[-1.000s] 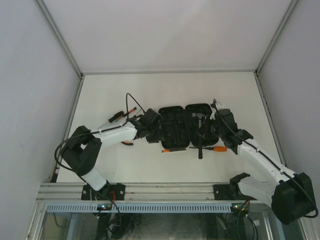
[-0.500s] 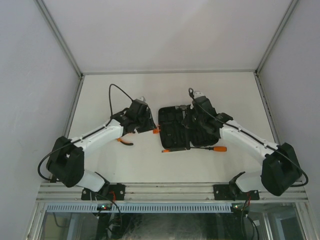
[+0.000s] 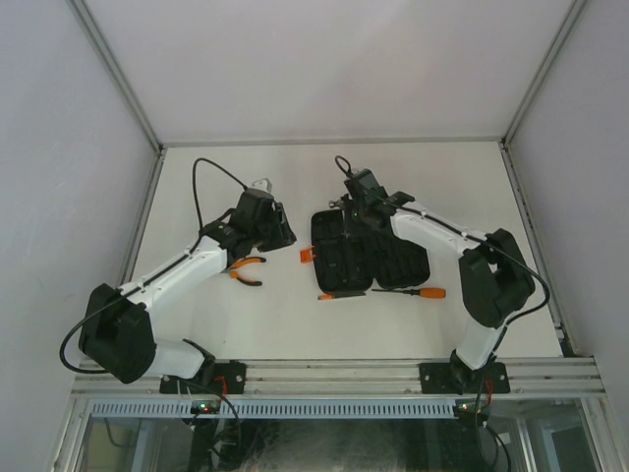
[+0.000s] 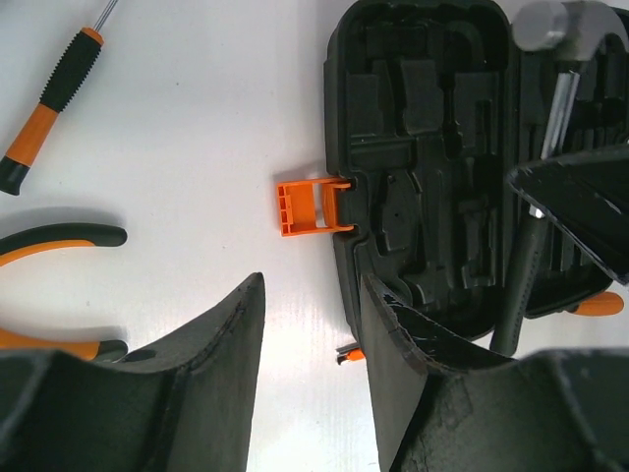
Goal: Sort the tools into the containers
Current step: Place the hammer in the storage box.
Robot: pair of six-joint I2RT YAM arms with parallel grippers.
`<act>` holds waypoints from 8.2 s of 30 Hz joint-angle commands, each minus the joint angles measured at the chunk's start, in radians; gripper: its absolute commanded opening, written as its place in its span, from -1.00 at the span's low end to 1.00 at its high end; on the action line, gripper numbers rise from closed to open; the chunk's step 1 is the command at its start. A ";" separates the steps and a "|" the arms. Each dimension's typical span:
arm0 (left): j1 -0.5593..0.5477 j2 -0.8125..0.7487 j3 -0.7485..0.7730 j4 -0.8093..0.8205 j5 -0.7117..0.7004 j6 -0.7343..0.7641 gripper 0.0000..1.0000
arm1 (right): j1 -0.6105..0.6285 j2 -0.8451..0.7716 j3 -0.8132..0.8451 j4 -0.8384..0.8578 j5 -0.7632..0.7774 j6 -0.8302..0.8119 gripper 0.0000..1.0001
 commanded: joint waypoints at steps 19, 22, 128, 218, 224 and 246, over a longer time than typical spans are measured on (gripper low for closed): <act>0.028 0.001 -0.029 0.039 0.055 0.013 -0.09 | 0.009 0.236 0.253 -0.151 0.035 -0.014 -1.00; 0.030 0.008 -0.027 0.041 0.063 0.013 -0.10 | 0.003 0.250 0.267 -0.158 0.037 -0.016 -1.00; 0.040 0.011 -0.020 0.043 0.103 -0.006 -0.14 | -0.015 0.434 0.333 -0.349 0.089 -0.058 -1.00; 0.036 0.000 0.036 -0.029 0.006 0.059 0.02 | -0.185 -0.198 -0.152 -0.087 0.042 -0.024 -0.33; 0.025 0.015 0.043 -0.038 0.002 0.059 0.04 | -0.200 -0.319 -0.279 -0.103 0.068 0.025 -0.22; 0.018 0.038 0.045 -0.039 0.021 0.049 0.02 | -0.502 -0.566 -0.649 0.038 -0.186 0.155 0.48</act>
